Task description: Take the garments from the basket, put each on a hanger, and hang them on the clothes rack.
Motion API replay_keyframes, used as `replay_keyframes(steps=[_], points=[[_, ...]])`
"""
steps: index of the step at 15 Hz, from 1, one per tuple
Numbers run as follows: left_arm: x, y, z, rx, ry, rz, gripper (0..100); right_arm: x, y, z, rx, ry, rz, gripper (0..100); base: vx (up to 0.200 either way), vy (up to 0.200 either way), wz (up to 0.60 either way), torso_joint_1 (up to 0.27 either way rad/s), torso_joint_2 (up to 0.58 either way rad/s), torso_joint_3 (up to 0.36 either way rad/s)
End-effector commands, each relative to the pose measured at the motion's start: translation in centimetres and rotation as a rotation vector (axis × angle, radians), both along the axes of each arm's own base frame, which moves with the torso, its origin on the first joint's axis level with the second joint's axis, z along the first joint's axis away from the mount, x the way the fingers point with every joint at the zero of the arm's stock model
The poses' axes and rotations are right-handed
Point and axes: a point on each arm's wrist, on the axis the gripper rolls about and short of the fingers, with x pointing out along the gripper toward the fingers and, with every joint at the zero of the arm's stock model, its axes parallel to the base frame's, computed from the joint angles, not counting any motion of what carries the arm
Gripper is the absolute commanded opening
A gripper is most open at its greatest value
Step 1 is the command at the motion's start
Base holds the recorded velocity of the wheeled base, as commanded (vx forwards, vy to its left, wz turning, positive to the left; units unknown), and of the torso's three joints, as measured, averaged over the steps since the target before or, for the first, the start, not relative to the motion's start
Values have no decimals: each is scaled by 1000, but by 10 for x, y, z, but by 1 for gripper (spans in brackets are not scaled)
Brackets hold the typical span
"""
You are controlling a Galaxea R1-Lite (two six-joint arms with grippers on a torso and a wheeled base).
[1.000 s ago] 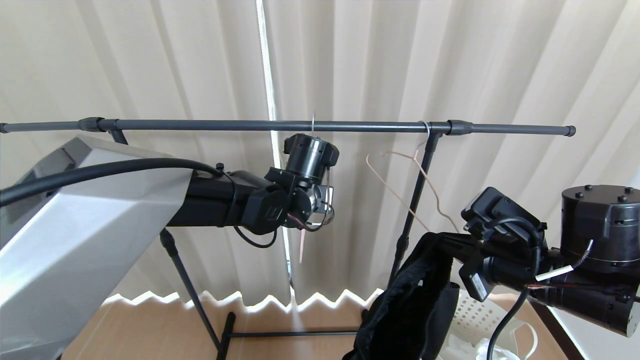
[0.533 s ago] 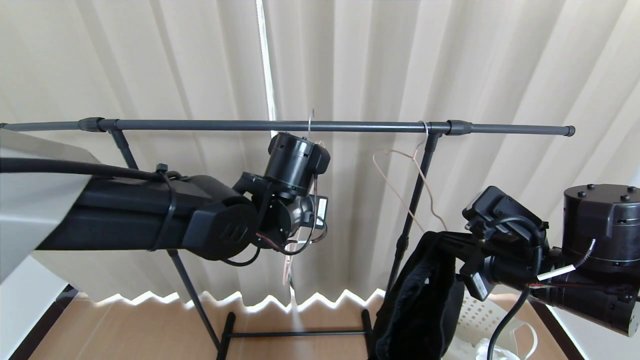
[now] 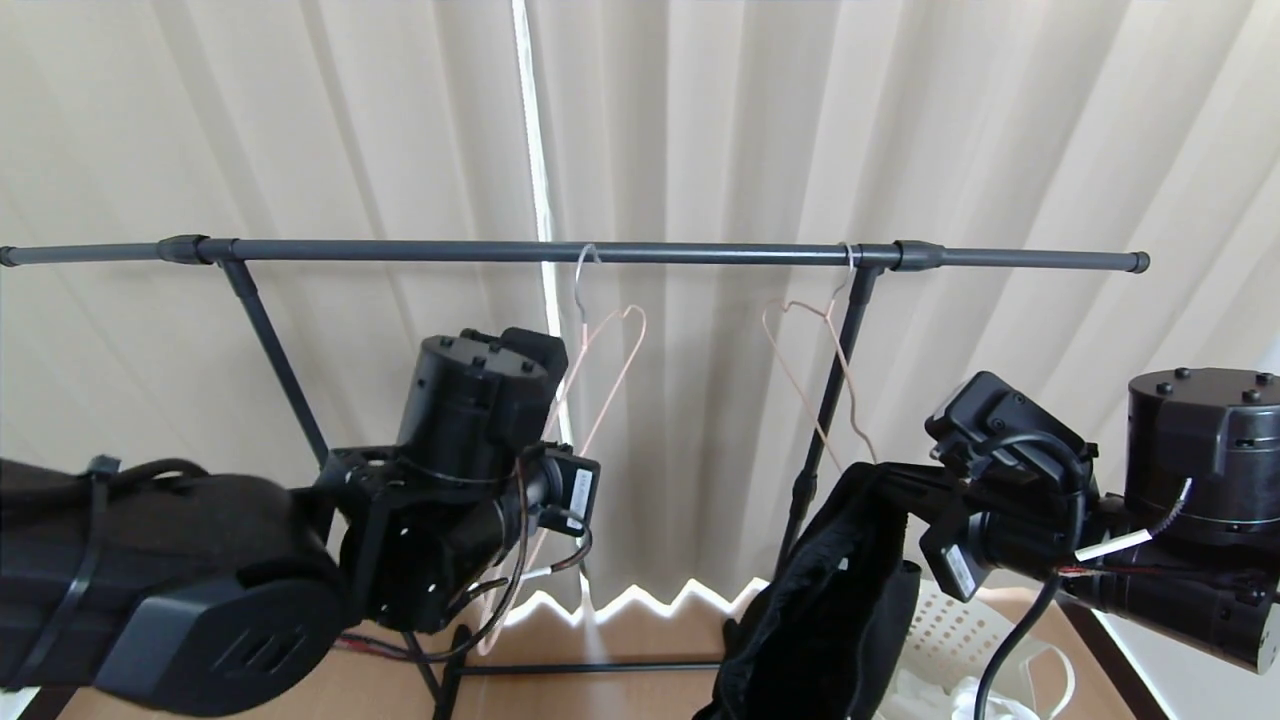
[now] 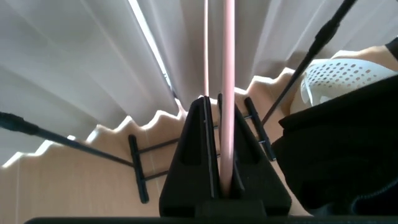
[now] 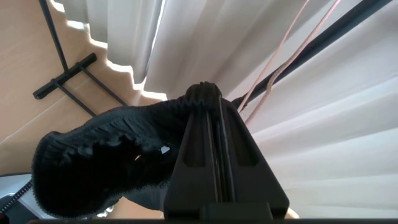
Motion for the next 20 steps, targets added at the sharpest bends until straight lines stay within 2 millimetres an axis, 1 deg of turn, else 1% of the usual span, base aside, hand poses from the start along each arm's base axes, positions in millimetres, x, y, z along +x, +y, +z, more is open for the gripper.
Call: replay_keyframes(steps=[1, 3, 5, 7, 8, 10, 14, 17, 20], points=[[-24, 31, -14, -1, -64, -66, 0, 1, 1, 0, 0, 0, -2, 0, 0, 0, 0, 0, 0, 0], [-33, 48, -26, 20, -83, -118, 0, -1, 6, 2, 4, -8, 20, 0, 0, 0, 0, 0, 0, 0], [-45, 59, -33, -30, -102, -240, 0, 1, 7, 6, 6, -25, 4, 0, 0, 0, 0, 0, 0, 0], [-55, 69, -38, -28, -128, -351, 0, 3, 8, 10, 1, -44, -40, 0, 0, 0, 0, 0, 0, 0], [-63, 76, -44, -6, -139, -445, 0, 4, 7, 13, -5, -64, -79, 0, 0, 0, 0, 0, 0, 0], [-69, 84, -51, 23, -150, -522, 0, 7, 6, 17, -28, -92, -166, 0, 0, 0, 0, 0, 0, 0], [-78, 88, -53, -3, -183, -617, 0, 12, 7, 17, -60, -108, -256, 0, 0, 0, 0, 0, 0, 0], [-89, 94, -61, -12, -137, -686, 0, 14, 8, 19, -57, -115, -263, 0, 0, 0, 0, 0, 0, 0], [-92, 88, -63, -24, -123, -740, 0, 16, 9, 18, -57, -112, -265, 0, 0, 0, 0, 0, 0, 0]])
